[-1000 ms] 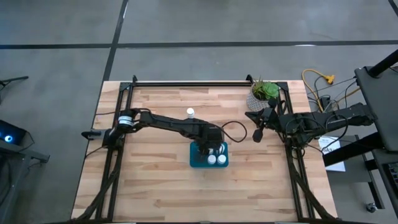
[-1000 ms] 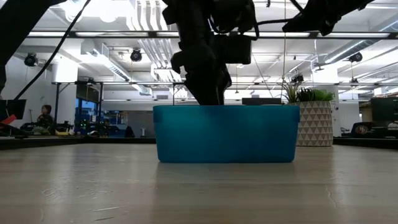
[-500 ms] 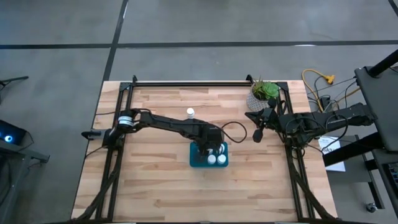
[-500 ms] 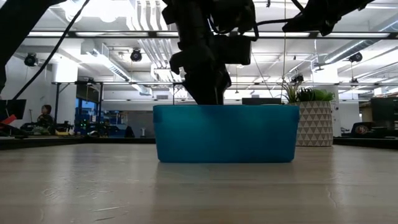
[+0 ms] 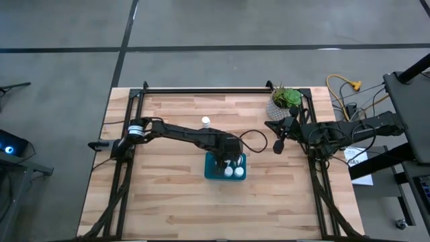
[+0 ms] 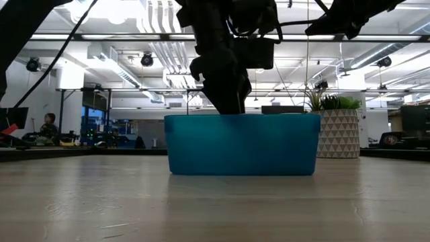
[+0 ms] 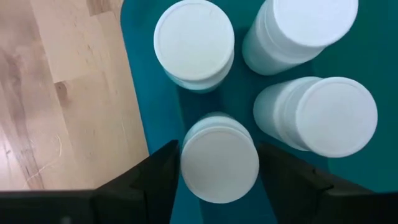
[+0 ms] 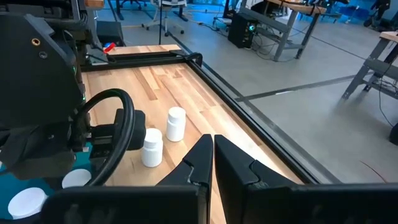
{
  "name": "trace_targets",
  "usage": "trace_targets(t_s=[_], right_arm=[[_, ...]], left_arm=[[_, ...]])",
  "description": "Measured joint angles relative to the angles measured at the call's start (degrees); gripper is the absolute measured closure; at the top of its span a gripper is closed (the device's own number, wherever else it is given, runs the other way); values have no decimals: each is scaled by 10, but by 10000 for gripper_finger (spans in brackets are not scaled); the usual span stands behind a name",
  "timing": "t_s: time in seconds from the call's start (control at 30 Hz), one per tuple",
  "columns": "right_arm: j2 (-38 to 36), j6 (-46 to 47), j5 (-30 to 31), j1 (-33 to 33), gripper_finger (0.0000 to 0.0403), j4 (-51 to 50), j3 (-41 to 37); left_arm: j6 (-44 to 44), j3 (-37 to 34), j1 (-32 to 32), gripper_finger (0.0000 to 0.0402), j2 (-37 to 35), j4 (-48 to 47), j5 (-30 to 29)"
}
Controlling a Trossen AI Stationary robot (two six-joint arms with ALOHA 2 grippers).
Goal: Pick and place pill bottles into a basket
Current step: Put the white pill bottle into the blue bin
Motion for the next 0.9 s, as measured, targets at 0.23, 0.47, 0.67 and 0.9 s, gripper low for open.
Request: trace_targets(t_s=[0.23,0.47,0.67,0.9], right_arm=[[0,2,0,0,394,0,0],[0,2,0,0,394,0,0],[0,2,-1,0,394,0,0],[0,4,-2,0,394,0,-1]], left_arm=[[0,0,0,199,0,0,-3],[0,0,-1,164,0,0,-3],[-1,0,-5,158,0,-3,-3],[-1,0,-10,158,-4,-5,-5]])
